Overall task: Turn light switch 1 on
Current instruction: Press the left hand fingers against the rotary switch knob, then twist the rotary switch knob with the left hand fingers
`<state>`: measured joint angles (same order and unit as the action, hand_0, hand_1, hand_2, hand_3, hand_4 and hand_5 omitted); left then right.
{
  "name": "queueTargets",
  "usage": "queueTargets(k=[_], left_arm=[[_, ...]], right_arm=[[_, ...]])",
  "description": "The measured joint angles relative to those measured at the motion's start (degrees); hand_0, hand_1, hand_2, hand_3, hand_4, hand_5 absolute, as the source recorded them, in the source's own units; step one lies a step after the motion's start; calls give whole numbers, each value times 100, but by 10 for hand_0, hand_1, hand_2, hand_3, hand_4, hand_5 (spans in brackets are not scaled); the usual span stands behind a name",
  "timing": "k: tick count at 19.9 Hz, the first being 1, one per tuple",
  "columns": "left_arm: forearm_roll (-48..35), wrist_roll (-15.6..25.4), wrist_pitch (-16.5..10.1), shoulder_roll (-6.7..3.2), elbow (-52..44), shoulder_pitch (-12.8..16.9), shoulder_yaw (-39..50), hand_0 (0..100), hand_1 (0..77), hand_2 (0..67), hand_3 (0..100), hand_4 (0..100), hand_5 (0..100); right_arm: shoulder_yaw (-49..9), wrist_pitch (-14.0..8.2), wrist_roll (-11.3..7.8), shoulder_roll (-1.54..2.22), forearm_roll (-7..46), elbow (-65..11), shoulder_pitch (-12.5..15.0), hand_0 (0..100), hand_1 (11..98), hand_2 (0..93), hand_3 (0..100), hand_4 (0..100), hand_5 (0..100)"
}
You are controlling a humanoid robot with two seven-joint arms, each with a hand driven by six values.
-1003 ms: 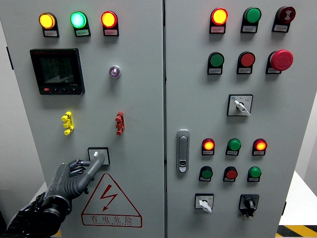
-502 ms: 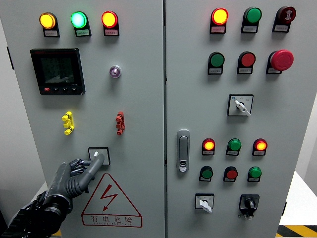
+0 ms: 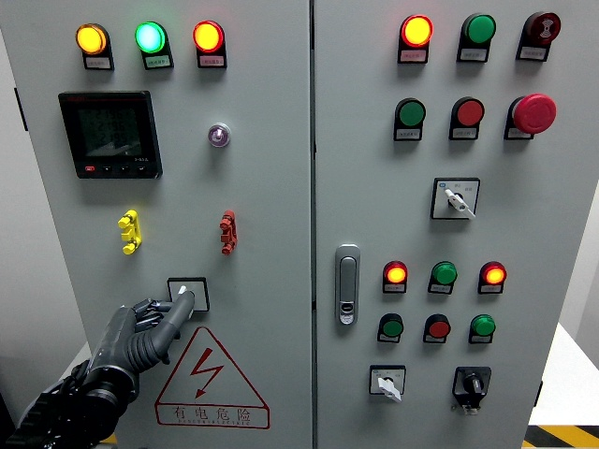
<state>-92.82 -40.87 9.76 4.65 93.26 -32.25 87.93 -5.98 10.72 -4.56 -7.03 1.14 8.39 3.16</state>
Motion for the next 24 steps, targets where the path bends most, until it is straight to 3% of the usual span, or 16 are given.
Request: queueTargets(k=[5,13,17,21,24], left_arm=[[7,0,0,-3,-9,-9,-9,487,461,540,870,1000,857],[15,0,-1,3,-11,-50,-24,684,428,541,873,1000,860],[9,0,9,2,-11,-51,-18,718,422,540,874,1000,860],[9,0,22,3,-9,-42,-13,774,364,540,875,1000,859],[10,0,25,2,-1,-36,-13,703,322,540,876,1000,858]], right_arm=[[-6,0,0,0,0,0,0,0,196,0,196,193,105],[-5,0,-2,0,0,3,0,0,196,0,196,193,105],[-4,0,-2,0,0,3,0,0,196,0,196,193,106],[-1,0,-2,0,0,1,0,0,191,0,196,193,106],[0,0,-2,0,0,2,0,0,195,0,196,193,106]])
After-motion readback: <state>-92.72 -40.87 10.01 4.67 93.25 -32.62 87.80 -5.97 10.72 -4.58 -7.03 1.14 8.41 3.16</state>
